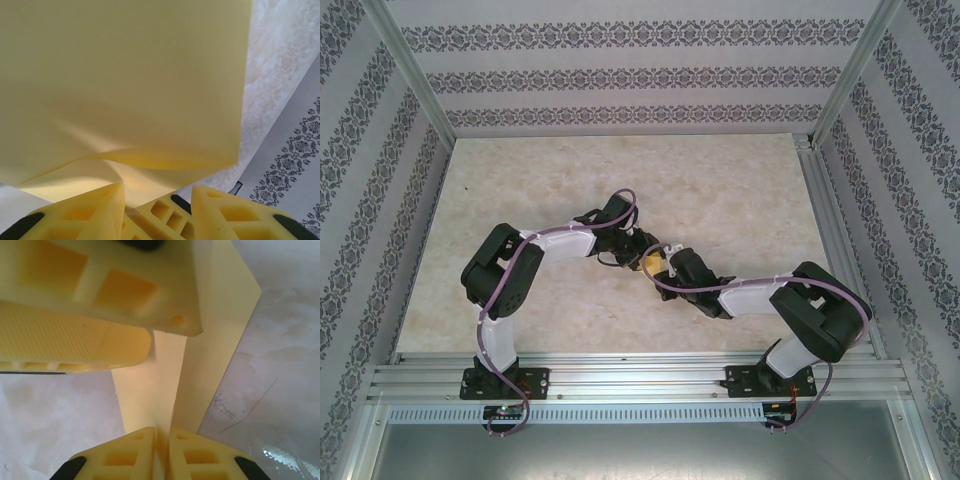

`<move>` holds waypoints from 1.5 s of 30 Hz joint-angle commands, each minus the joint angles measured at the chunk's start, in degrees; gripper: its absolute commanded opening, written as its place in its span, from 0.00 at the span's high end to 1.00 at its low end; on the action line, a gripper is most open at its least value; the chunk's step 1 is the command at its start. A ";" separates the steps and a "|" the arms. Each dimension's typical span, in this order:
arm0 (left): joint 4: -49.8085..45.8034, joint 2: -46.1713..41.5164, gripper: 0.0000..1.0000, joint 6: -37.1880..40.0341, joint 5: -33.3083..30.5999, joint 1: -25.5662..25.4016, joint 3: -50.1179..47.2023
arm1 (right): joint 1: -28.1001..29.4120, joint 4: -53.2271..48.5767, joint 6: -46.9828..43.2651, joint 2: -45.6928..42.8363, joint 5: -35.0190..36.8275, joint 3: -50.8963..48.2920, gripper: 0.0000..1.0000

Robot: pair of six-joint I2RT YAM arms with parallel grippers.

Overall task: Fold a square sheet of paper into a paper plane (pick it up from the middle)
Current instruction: Fourth fold the wing at the center of the table.

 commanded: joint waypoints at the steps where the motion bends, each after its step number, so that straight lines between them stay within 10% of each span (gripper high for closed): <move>1: -1.29 1.06 0.60 0.62 -0.26 -0.62 1.44 | 0.81 1.94 -1.49 -1.35 1.19 -1.05 0.86; 45: -0.98 2.84 0.52 1.71 0.00 -0.66 3.29 | 1.74 2.48 -4.71 -0.23 2.80 -1.24 0.96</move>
